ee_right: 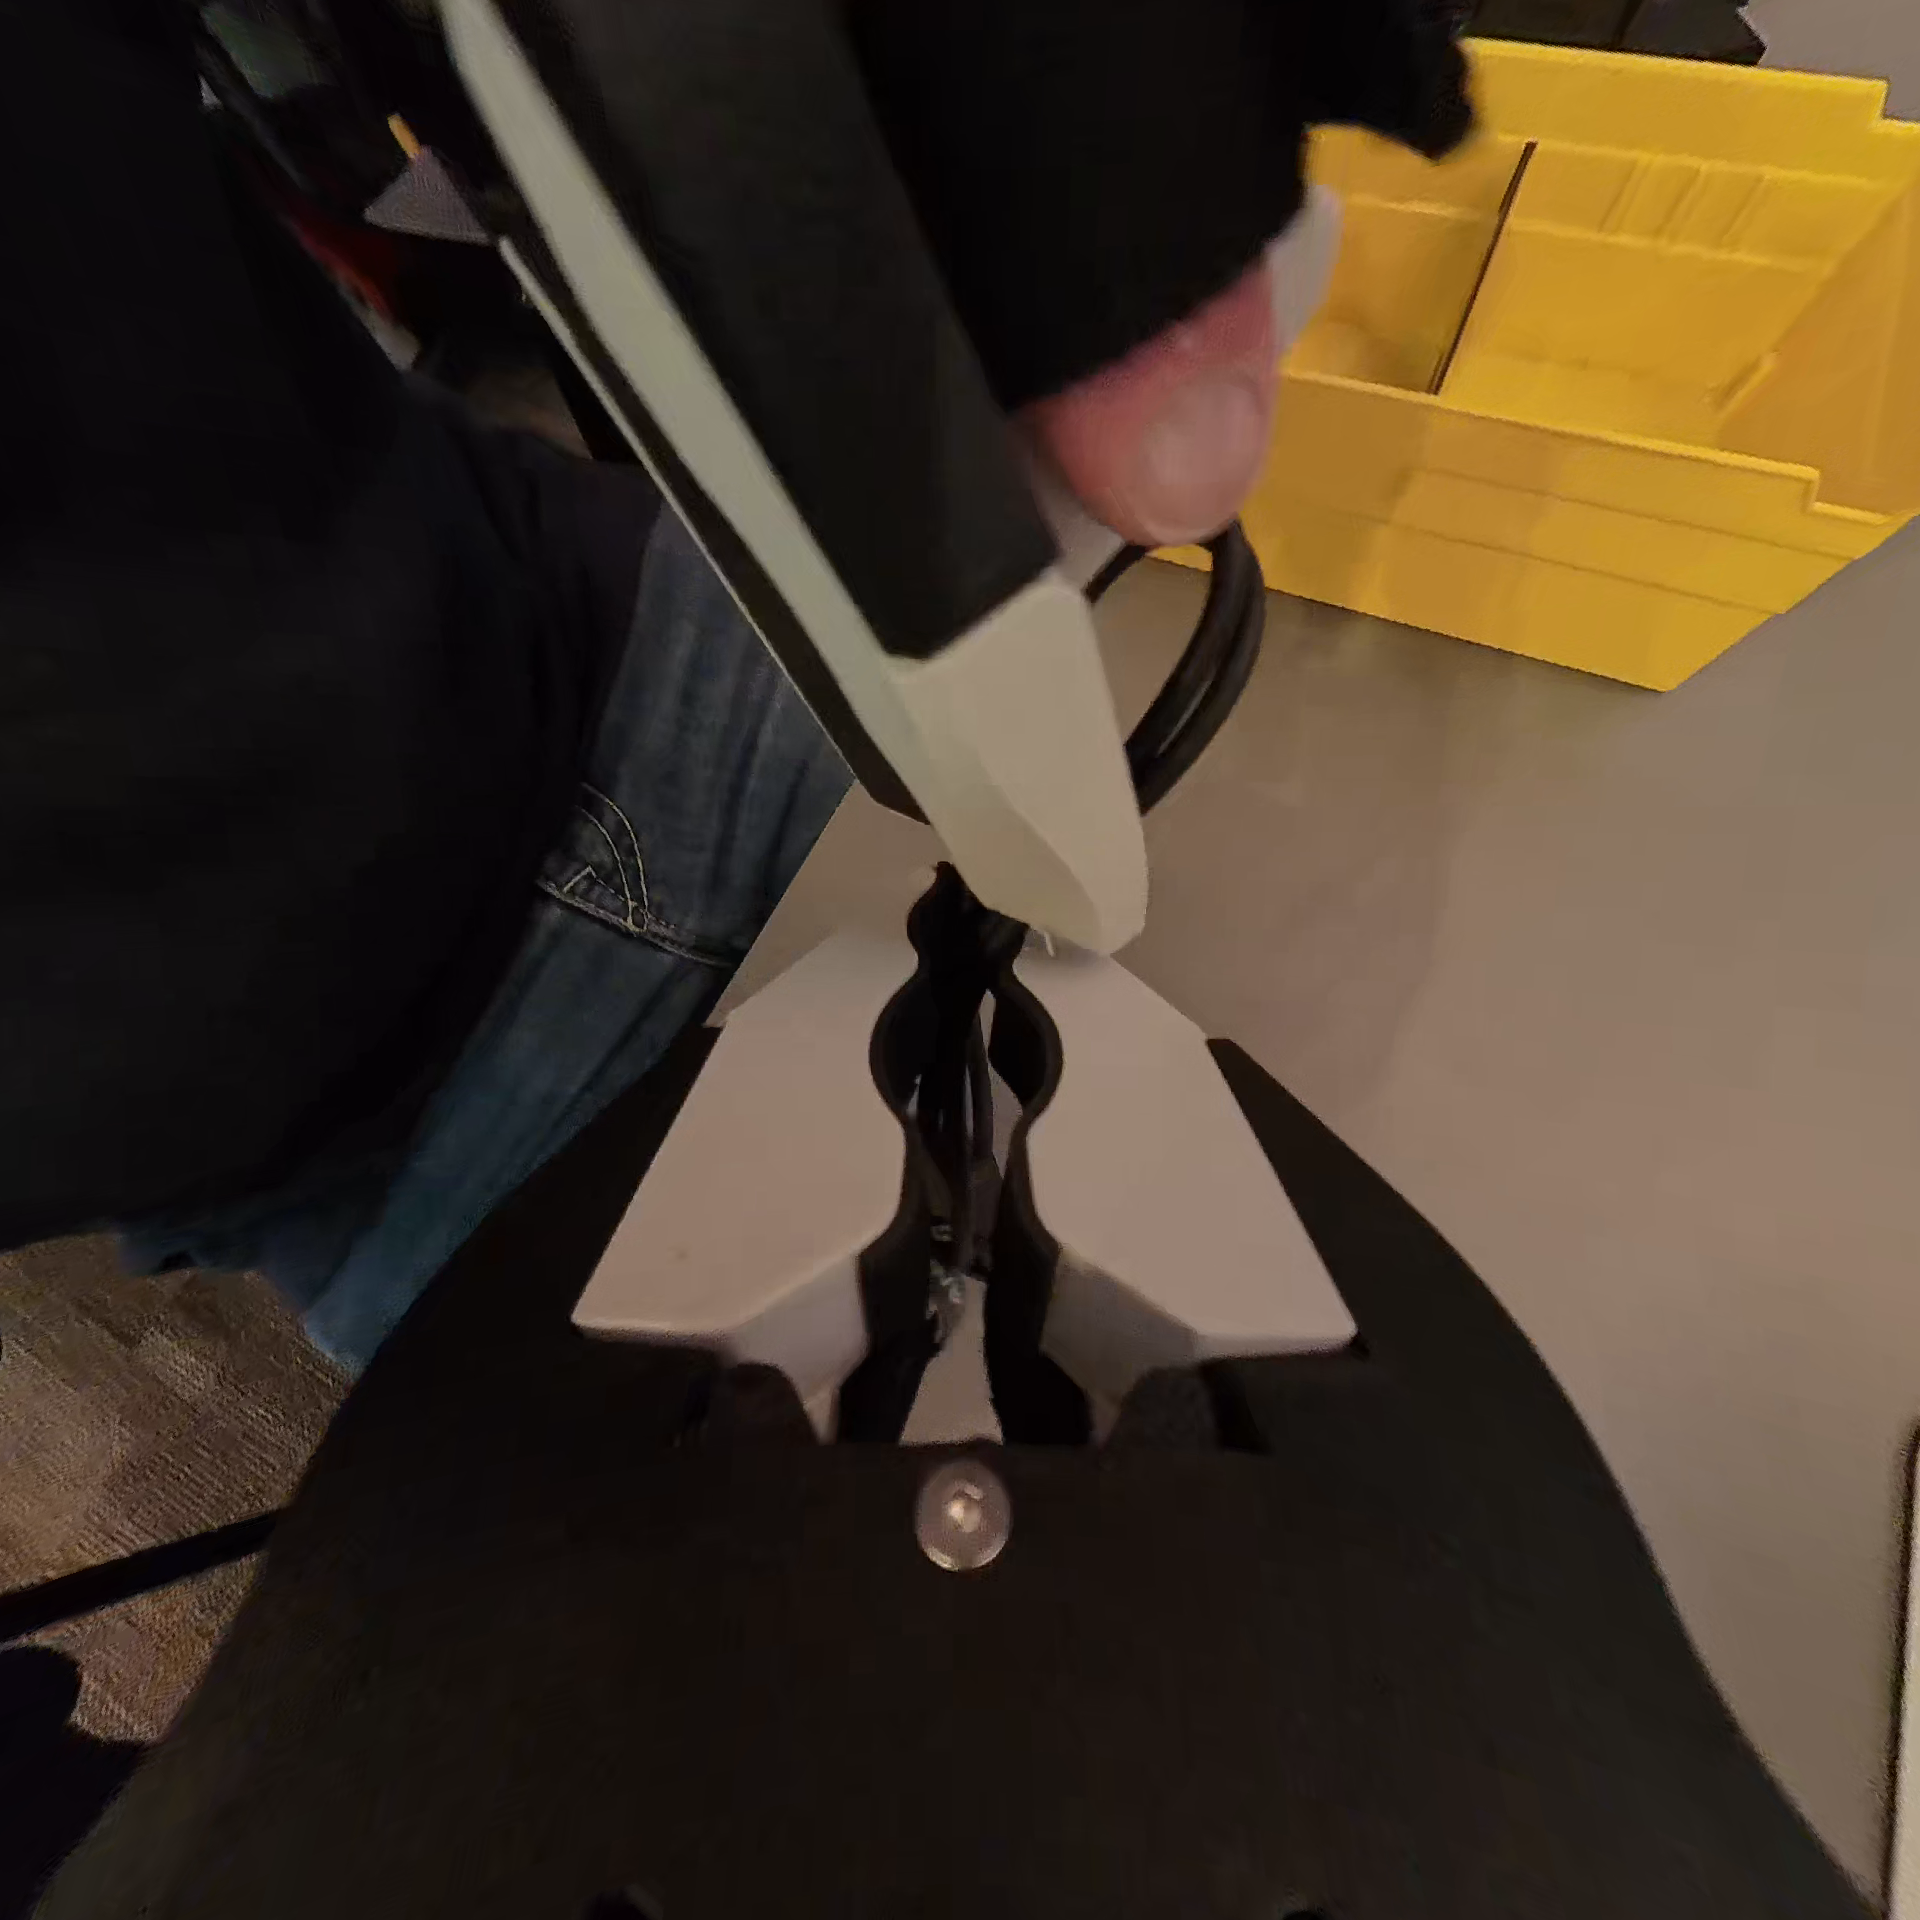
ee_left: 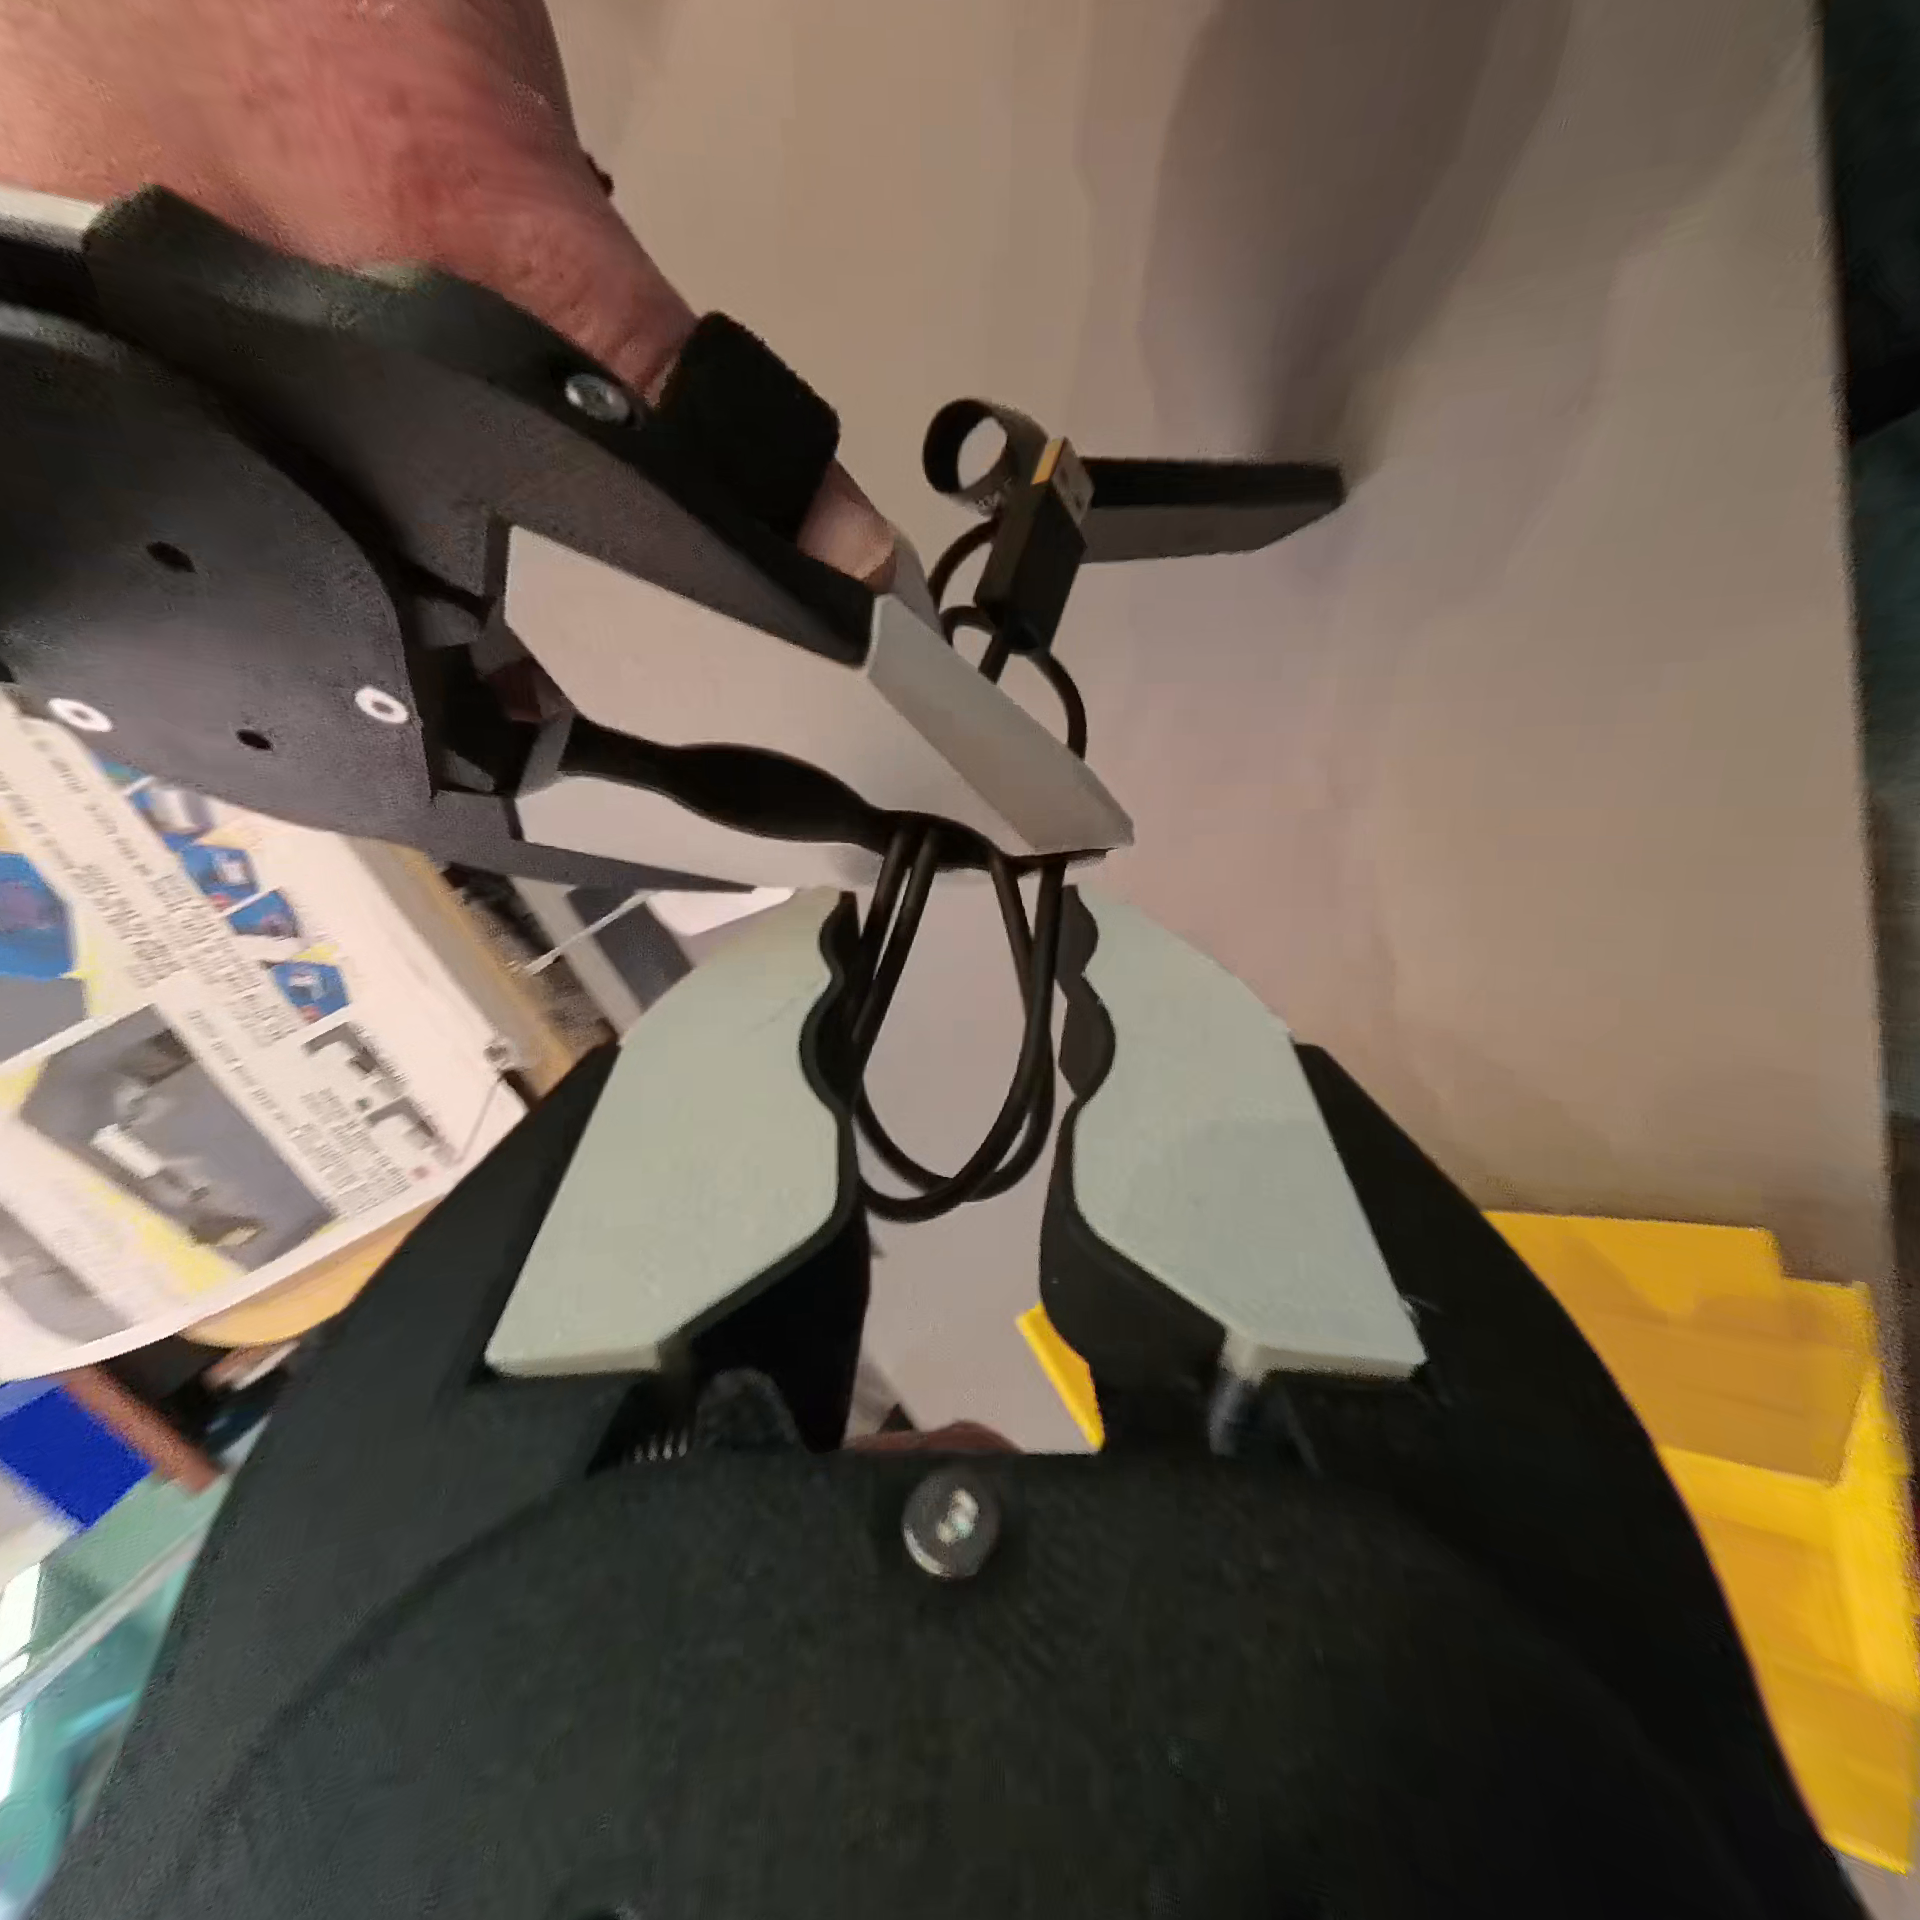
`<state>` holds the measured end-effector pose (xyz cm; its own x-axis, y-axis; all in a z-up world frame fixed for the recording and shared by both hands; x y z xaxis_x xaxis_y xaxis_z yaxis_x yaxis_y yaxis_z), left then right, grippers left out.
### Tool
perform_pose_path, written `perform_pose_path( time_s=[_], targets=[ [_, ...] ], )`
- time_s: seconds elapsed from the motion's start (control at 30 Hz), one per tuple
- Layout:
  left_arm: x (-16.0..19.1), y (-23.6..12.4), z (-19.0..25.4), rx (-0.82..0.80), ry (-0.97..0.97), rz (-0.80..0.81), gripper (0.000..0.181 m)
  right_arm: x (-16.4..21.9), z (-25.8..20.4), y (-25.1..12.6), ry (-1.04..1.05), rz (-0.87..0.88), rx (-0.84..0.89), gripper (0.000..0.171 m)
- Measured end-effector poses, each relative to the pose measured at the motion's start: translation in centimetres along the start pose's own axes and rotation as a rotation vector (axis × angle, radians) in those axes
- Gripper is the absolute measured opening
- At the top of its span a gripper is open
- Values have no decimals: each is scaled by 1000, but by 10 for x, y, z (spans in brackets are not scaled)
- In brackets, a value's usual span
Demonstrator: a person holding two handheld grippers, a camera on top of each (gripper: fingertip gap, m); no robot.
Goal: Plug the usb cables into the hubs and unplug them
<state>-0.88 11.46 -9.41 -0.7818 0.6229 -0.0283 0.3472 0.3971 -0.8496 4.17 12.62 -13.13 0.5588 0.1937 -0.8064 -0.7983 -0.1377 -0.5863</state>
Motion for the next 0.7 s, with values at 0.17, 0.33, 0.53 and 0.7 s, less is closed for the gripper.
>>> perform_pose_path(
  time_s=[0.17,0.33,0.53,0.7],
  targets=[
    [-2,4,4,45,14,4,24,2,-4,2,-21,-62,-10,0],
    [0,8,7,33,18,15,17,6,-3,1,16,-77,-15,0],
    [5,11,13,21,56,-27,14,12,-3,7,51,-154,-13,7],
    [23,16,14,-7,-60,-64,12,21,2,-5,82,-215,84,26]
  ],
)
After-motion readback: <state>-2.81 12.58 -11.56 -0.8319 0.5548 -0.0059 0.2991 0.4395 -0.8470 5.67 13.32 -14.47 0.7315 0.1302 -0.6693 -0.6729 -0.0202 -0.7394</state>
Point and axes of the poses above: each gripper's, where its closed fingertips meet, y out along the fingers, x out of its underside, z = x × y across the jaws, the point moved 6 cm from there along -y, back along the fingers, and after that the axes turned 12 degrees about -y, right-handed, at the moved point
